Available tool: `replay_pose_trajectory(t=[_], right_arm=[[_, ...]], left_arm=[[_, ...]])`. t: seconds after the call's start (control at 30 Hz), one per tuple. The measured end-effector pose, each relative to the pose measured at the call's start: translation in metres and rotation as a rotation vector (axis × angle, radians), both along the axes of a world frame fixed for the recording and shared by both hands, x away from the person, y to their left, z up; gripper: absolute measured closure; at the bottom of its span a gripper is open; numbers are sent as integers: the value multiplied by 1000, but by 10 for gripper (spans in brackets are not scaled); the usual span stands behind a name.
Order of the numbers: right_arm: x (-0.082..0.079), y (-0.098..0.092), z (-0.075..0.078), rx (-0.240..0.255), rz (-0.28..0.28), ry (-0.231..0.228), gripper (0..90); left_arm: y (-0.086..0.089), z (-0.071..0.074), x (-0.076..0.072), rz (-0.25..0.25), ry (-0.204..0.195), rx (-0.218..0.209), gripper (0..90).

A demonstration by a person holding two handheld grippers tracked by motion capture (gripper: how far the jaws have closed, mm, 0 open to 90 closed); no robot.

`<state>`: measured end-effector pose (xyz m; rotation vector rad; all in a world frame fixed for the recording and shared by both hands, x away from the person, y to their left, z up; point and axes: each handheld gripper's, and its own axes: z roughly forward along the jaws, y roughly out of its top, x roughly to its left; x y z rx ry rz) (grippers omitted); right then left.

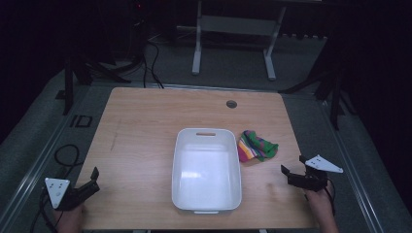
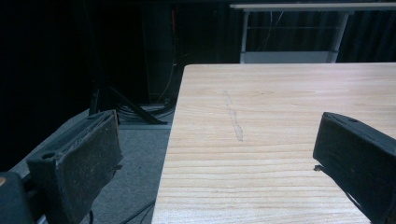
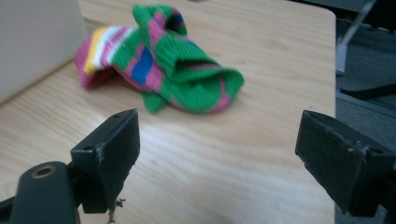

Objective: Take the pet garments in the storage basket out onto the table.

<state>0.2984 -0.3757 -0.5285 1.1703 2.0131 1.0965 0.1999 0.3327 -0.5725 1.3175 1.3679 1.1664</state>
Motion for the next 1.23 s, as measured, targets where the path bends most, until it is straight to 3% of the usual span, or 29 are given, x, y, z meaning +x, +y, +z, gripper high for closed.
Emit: replay_pose_trajectory(t=[0.3, 0.6, 0.83, 1.23], right_arm=[[-21, -11, -16, 14, -79, -41, 138], [-36, -21, -23, 87, -137, -92, 138], [-38, -25, -27, 111, -168, -106, 138], [-37, -27, -28, 103, -193, -97, 139]], left_arm=[[0, 0, 0, 0, -2, 2, 14], [0, 0, 0, -1, -2, 1, 14], [0, 0, 0, -2, -2, 0, 14], [0, 0, 0, -4, -2, -1, 14]])
